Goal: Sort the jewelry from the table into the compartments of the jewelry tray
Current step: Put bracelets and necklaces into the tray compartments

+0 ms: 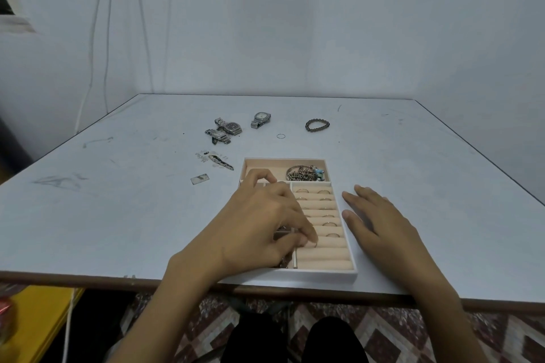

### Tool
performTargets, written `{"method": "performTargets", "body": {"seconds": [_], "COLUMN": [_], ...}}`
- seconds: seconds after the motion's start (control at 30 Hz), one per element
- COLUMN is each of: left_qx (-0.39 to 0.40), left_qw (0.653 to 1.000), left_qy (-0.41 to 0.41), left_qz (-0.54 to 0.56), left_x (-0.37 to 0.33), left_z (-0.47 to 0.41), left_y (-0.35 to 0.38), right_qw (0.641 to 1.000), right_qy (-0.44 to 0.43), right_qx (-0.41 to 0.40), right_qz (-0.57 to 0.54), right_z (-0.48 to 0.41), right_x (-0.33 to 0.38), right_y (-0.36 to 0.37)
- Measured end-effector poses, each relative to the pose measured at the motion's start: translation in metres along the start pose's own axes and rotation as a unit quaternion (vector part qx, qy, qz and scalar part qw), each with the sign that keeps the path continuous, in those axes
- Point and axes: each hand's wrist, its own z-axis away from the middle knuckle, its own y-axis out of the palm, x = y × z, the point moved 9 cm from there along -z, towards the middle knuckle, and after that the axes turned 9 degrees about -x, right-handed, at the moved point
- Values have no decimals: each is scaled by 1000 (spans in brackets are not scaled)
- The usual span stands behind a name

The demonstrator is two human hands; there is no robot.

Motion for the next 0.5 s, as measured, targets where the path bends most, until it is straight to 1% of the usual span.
{"method": "performTargets", "body": {"seconds": [0.13, 0.5], "left_qx": [5, 37], "left_qw": [1000, 998], "left_qy": [15, 14], "left_qz": [-21, -45], "left_x": [-3, -2], "left_z": [0, -7], "left_y": [2, 8], "right_qw": [1000, 1000], "right_qy": [-1, -3], "right_qx": [0, 3], "right_qz": [2, 9], "right_z": [0, -1], "right_x": [0, 1], "right_y": [0, 0]}}
